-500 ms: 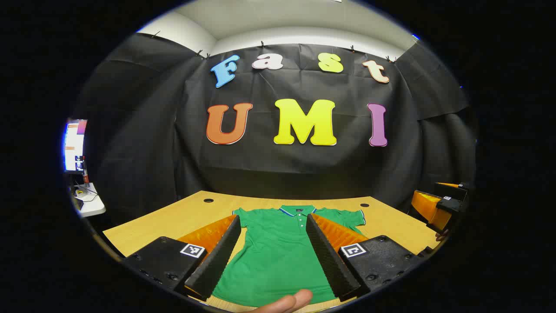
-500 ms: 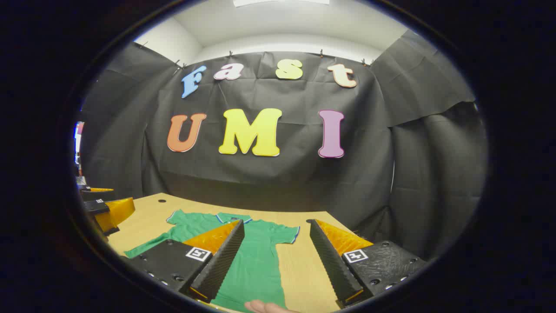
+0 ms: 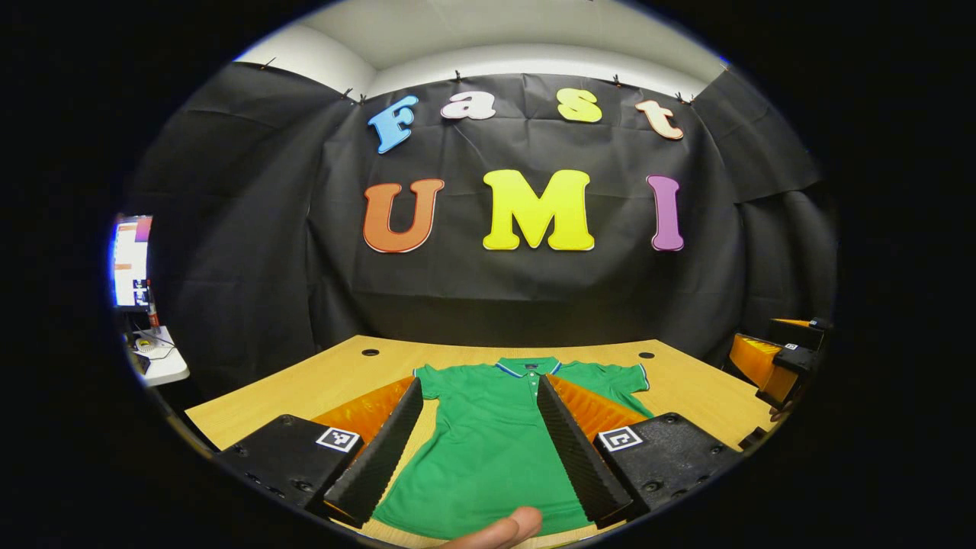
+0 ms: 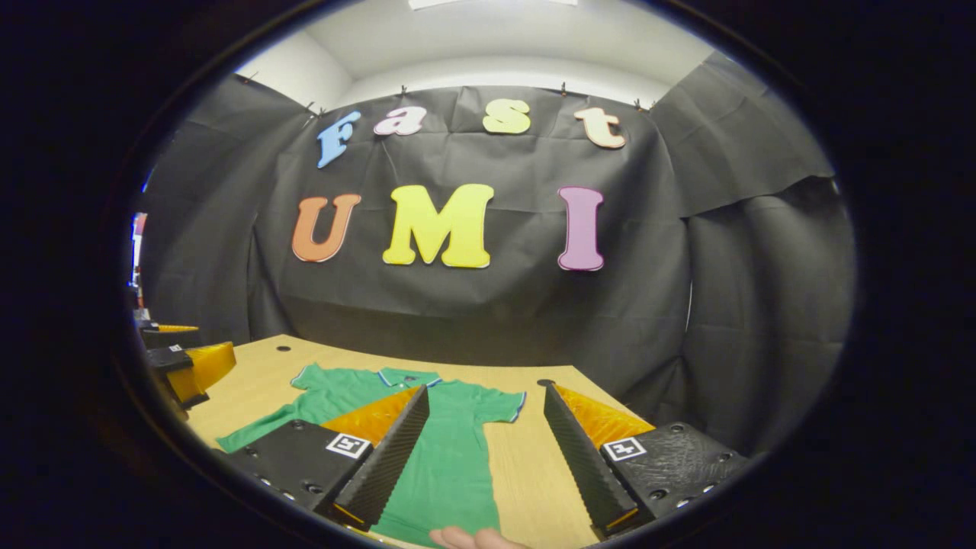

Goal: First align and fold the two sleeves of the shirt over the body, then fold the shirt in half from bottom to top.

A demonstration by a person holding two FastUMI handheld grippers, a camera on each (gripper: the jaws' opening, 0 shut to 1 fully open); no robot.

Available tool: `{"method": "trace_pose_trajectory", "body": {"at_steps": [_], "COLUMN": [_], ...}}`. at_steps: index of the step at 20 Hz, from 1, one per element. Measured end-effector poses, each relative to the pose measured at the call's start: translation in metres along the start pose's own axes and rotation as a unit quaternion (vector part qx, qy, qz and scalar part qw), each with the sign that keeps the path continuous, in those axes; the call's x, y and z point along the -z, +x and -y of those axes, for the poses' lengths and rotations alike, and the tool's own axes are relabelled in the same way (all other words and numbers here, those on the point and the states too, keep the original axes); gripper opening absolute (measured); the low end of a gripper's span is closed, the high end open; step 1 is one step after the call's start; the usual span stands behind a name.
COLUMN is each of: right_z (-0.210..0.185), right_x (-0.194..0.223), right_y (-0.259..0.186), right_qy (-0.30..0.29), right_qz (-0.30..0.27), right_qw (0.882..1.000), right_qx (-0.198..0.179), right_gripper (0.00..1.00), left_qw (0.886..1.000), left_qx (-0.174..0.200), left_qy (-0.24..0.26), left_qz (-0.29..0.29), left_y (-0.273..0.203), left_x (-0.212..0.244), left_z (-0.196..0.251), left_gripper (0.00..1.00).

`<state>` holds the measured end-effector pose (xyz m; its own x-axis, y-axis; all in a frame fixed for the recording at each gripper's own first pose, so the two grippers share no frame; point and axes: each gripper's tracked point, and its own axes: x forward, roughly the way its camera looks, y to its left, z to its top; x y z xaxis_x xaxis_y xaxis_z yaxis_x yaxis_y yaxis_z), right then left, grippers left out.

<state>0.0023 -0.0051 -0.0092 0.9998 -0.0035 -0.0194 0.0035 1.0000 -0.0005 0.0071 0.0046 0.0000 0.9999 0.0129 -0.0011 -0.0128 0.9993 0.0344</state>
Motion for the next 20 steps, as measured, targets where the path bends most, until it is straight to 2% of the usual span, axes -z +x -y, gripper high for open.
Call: {"method": "trace_pose_trajectory", "body": {"at_steps": [5,7,10,16,18,20], "right_z": [0.005,0.012,0.024,0.043,0.049,0.052], "right_x": [0.004,0.003,0.0,-0.008,0.003,0.024], "right_y": [0.009,0.022,0.049,0.15,0.192,0.233], "right_qy": [-0.005,-0.016,-0.028,-0.008,0.0,0.018], "right_qz": [-0.009,-0.012,-0.022,-0.084,-0.128,-0.188], "right_qw": [1.0,1.0,0.999,0.995,0.991,0.981], "right_qx": [0.002,0.013,0.029,0.043,0.046,0.045], "right_gripper": [0.96,0.93,0.95,0.95,0.95,0.97], "left_qw": [1.0,1.0,1.0,1.0,0.999,0.999], "left_qx": [0.001,0.006,0.002,0.015,0.019,0.027], "left_qy": [0.005,0.003,0.005,0.003,0.006,0.01], "left_qz": [0.001,0.001,0.006,0.022,0.025,0.025], "left_y": [0.005,0.01,0.021,0.055,0.068,0.078], "left_x": [0.0,0.001,0.0,-0.011,-0.011,-0.009], "left_z": [-0.001,0.002,0.0,0.003,0.003,0.005], "left_gripper": [0.98,0.98,0.98,0.98,0.98,0.98]}}
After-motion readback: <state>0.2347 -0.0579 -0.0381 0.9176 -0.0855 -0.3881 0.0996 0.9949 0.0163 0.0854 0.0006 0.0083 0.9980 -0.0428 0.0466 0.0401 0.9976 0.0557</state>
